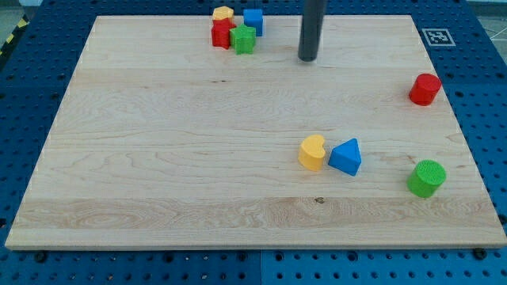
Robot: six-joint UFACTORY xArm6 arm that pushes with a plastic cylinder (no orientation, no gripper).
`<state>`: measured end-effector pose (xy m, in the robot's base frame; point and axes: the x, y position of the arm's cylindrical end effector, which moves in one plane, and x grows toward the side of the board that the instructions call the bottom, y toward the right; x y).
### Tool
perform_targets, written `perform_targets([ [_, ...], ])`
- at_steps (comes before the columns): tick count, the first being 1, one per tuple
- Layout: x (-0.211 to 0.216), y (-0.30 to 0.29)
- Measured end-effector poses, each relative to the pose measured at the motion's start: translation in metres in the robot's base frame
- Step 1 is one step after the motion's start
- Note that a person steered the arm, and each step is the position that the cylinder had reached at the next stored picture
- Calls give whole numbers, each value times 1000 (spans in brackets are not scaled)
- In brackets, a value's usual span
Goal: Move the red circle below the green star
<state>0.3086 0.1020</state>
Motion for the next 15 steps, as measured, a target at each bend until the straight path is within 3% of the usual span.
perform_targets([
  [3, 8, 93],
  [5, 20, 107],
  [8, 103, 88],
  [9, 122, 134],
  [11, 112, 201],
  [13, 71, 103],
  [14, 48, 84],
  [15, 52, 136],
])
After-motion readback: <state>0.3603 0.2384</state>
